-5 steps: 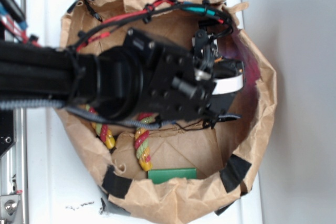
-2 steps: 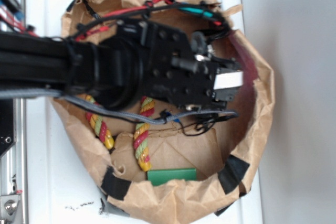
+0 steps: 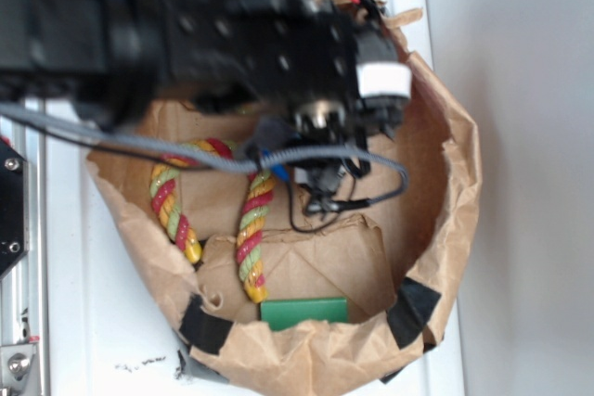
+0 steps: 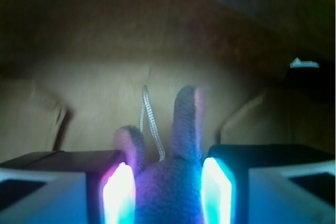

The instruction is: Grab the gray animal.

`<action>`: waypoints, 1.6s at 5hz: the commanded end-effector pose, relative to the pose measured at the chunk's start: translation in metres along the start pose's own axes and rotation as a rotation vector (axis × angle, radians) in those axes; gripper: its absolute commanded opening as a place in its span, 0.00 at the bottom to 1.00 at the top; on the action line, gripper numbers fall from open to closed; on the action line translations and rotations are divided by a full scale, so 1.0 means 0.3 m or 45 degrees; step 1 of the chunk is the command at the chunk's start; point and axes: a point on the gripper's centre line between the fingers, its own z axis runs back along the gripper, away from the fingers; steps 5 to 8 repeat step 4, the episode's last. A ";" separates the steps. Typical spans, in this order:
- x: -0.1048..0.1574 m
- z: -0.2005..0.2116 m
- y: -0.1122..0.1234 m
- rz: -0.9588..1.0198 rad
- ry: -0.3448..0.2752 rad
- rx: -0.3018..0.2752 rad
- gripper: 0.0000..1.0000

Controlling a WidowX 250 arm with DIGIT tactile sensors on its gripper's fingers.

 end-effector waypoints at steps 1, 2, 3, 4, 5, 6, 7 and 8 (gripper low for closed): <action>0.049 0.093 0.065 0.001 -0.087 0.006 0.00; 0.040 0.156 0.091 0.007 -0.029 -0.098 0.00; 0.033 0.202 0.097 -0.010 -0.023 -0.121 0.00; 0.016 0.187 0.082 -0.010 -0.047 0.004 1.00; 0.016 0.187 0.082 -0.010 -0.047 0.004 1.00; 0.016 0.187 0.082 -0.010 -0.047 0.004 1.00; 0.016 0.187 0.082 -0.010 -0.047 0.004 1.00; 0.016 0.187 0.082 -0.010 -0.047 0.004 1.00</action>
